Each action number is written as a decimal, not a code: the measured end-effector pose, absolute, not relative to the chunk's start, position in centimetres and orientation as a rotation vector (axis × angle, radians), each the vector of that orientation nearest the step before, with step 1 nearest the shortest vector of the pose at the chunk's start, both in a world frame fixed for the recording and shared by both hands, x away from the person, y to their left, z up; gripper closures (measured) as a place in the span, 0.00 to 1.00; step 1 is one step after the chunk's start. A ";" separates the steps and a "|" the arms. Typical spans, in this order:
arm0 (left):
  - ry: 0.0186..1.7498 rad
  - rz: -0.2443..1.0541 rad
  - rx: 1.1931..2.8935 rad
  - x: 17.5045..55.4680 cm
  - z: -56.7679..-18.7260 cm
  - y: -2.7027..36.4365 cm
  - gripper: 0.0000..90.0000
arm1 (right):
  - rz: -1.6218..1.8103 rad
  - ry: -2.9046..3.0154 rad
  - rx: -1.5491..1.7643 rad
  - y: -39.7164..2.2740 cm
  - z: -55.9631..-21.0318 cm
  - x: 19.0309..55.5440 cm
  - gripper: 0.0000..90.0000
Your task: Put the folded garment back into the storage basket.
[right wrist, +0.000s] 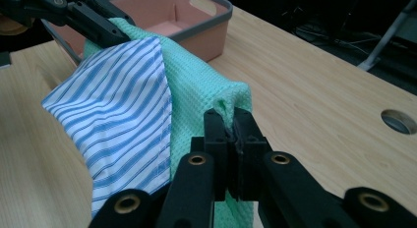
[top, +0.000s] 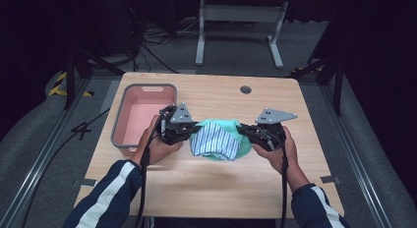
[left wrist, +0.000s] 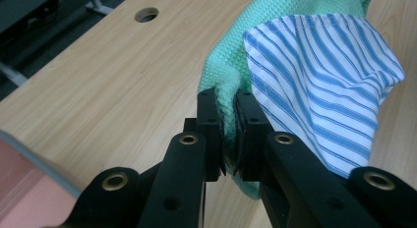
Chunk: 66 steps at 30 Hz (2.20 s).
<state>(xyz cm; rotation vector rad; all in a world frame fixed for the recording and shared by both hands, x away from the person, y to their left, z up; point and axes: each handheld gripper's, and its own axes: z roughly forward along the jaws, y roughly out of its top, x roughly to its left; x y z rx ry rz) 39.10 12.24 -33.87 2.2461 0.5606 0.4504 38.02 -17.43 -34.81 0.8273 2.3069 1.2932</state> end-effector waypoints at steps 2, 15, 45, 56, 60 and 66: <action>0.574 0.459 2.249 39.1 -33.3 13.0 0.93 | 1.296 2.312 0.820 -16.8 -34.4 38.3 0.97; 0.669 0.527 2.229 39.0 -31.4 18.1 0.93 | 1.318 2.359 0.716 -11.3 -32.2 39.7 0.97; 0.876 0.655 2.196 38.7 -29.1 28.1 0.93 | 1.372 2.439 0.571 0.1 -30.8 42.4 0.97; 0.965 0.673 2.184 39.1 -29.8 30.3 0.93 | 1.342 2.472 0.562 3.4 -31.5 43.7 0.97; 0.987 0.669 2.179 39.5 -30.2 30.8 0.93 | 1.324 2.487 0.570 4.3 -32.2 44.3 0.97; 1.018 0.662 2.176 40.3 -31.3 31.3 0.93 | 1.292 2.514 0.584 5.3 -33.4 45.0 0.97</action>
